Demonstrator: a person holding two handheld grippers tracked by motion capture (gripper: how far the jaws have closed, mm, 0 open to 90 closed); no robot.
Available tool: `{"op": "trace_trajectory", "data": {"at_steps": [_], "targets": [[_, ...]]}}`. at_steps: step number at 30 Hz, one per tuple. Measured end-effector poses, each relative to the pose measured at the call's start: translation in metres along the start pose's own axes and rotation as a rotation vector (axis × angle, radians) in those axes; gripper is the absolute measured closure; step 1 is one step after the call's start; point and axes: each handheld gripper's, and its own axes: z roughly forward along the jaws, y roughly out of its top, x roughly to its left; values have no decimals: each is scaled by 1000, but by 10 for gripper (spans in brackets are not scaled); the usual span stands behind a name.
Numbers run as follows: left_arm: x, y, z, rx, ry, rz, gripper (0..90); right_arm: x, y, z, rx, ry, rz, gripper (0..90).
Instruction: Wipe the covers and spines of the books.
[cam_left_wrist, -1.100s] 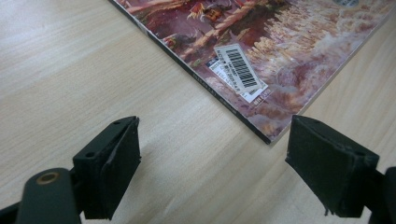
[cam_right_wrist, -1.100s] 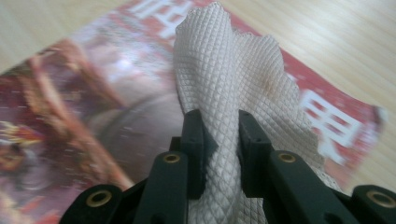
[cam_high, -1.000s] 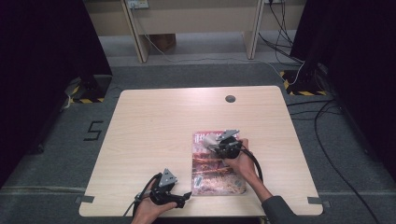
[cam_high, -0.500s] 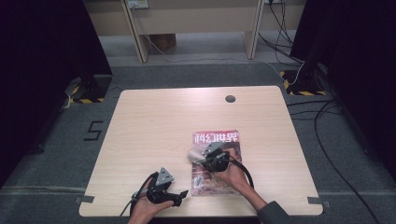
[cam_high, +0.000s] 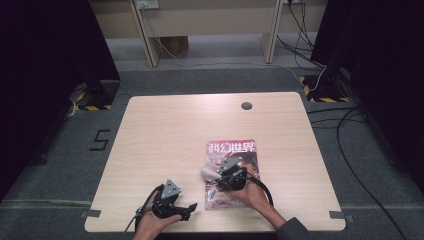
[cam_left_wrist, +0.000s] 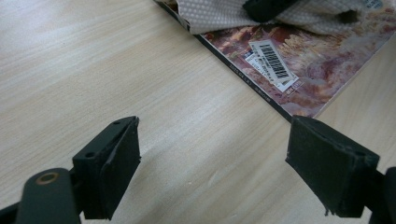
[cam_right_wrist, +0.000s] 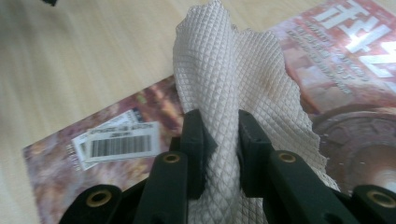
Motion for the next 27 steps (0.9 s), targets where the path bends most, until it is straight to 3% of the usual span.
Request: {"op": "trace_trajectory", "data": {"at_steps": [8,19,27], "targets": [[0,-2,-3,-2,0,-1,166,15,-4,-4,-1,34,-18,763],[0,-3,-5,-7,-2,-6,165,13,-6,-5,0,15,-16,765],[0,-4,-6,-8,2,-9,164,31,-9,-8,-1,48,-48,760]]}}
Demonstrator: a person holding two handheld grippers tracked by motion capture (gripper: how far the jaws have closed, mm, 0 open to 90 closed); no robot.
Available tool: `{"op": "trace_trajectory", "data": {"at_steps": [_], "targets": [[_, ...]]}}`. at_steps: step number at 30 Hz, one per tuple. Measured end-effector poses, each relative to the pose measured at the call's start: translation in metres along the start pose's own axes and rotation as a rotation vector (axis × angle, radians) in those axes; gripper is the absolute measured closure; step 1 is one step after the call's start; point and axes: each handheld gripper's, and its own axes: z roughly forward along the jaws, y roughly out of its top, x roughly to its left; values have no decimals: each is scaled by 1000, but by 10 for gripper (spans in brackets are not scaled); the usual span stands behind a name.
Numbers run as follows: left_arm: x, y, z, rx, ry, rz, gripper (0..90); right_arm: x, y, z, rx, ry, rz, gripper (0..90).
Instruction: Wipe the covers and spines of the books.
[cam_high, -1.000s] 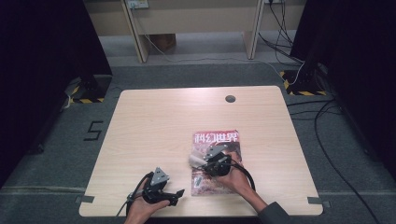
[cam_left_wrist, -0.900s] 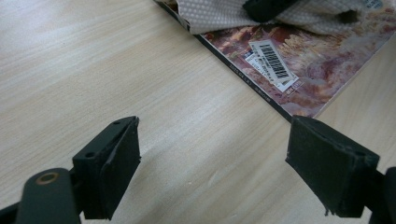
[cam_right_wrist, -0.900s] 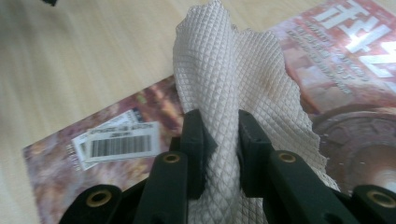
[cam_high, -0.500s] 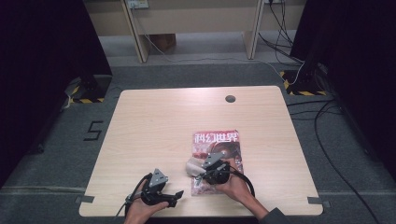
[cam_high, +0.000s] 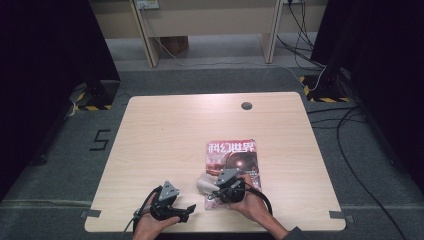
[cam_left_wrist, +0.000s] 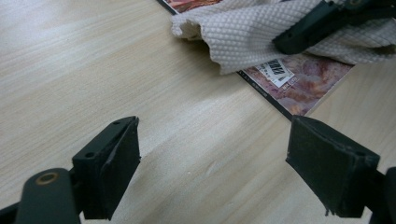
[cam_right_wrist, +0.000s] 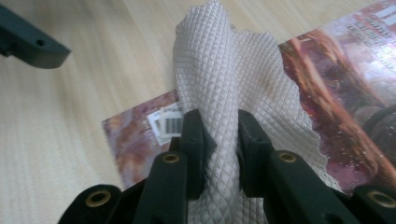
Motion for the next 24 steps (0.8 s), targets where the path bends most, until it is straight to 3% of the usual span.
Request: {"op": "trace_trajectory", "data": {"at_steps": [11,24], "targets": [[1,-1,-4,-7,1,-5,165,-1,-4,-3,-5,-1,11,766],[12,-3,-12,-27,45,-45,164,17,-8,-6,-7,22,-16,761]]}}
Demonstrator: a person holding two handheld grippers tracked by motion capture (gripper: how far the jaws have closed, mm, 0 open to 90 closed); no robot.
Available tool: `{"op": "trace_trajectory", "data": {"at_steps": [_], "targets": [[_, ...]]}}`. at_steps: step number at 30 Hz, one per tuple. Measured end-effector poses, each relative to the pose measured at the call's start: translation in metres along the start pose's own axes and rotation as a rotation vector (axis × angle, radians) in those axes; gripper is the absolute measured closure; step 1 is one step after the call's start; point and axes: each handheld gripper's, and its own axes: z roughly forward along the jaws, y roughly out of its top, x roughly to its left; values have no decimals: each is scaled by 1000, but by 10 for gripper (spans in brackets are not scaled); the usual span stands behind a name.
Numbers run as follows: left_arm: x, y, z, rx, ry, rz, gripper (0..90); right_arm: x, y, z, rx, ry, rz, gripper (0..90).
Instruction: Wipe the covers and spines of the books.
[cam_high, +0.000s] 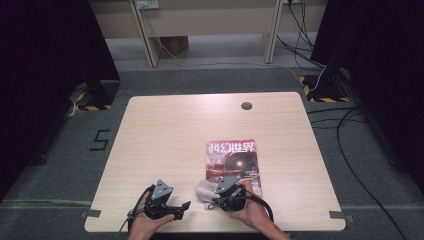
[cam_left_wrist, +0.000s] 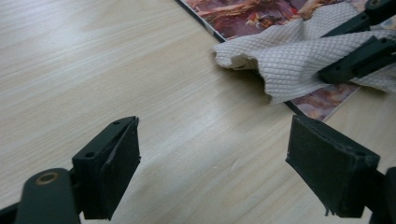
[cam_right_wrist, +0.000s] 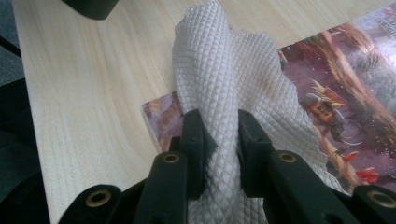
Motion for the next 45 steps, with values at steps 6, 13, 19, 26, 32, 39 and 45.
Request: {"op": "trace_trajectory", "data": {"at_steps": [6,13,19,26,32,39,45], "targets": [[5,0,-2,-6,29,-15,164,9,-1,-2,4,25,-13,761],[10,-1,-4,-6,70,-33,164,17,-1,-1,7,36,-40,761],[15,-2,-5,1,102,-54,165,22,5,4,4,44,-61,761],[16,-3,-6,-2,102,-54,165,18,3,2,5,47,-58,771],[18,-2,-7,-7,111,-60,165,21,6,4,8,39,-63,768],[19,-2,-8,-10,119,-71,164,24,9,7,7,45,-79,772],[17,-2,-7,-4,113,-58,165,9,-8,-7,0,34,-1,772]]}}
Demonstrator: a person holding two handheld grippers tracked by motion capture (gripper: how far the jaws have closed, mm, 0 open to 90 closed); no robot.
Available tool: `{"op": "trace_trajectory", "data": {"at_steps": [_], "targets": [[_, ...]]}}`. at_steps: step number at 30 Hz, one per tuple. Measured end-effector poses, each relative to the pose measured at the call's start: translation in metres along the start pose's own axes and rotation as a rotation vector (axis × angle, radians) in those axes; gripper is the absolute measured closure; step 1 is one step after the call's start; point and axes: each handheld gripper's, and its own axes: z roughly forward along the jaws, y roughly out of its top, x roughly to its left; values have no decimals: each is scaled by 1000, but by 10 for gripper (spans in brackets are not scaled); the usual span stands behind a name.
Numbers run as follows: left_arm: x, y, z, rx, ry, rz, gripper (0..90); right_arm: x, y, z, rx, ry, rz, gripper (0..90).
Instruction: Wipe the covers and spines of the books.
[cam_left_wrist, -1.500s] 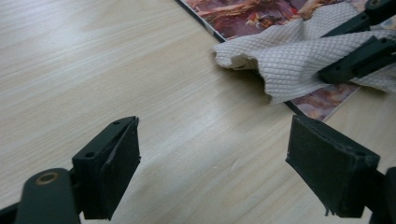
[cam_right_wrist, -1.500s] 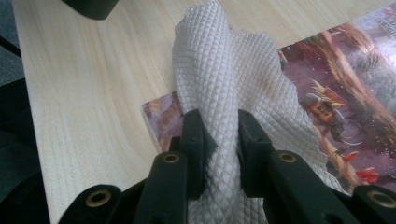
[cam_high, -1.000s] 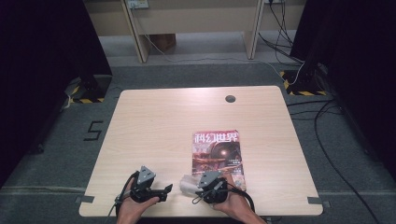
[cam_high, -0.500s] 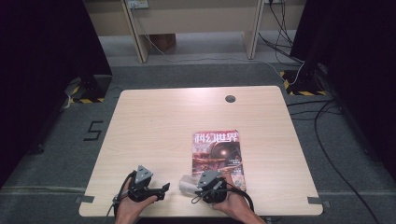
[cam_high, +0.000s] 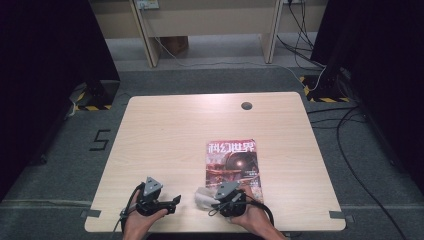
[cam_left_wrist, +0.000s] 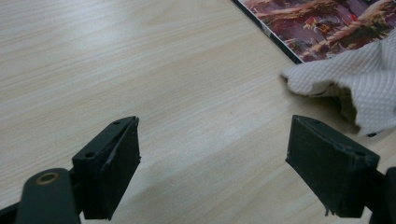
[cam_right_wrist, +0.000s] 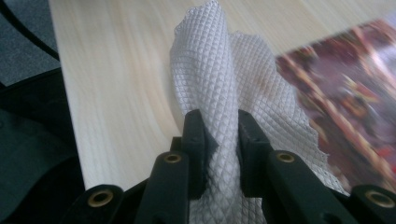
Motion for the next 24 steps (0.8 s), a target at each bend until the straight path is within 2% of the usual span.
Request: {"op": "trace_trajectory", "data": {"at_steps": [8,13,17,22,24], "targets": [[-6,0,2,3,-20,15,164,-18,-23,-20,2,-74,57,772],[-15,2,7,2,-43,30,164,-31,-39,-34,6,-131,104,772],[-29,6,17,-6,-63,44,164,-36,-46,-39,-2,-151,125,772],[-54,14,31,-2,-96,99,162,-36,-47,-40,0,-151,127,772],[-62,16,36,2,-103,105,163,-37,-47,-40,-1,-153,129,772]]}}
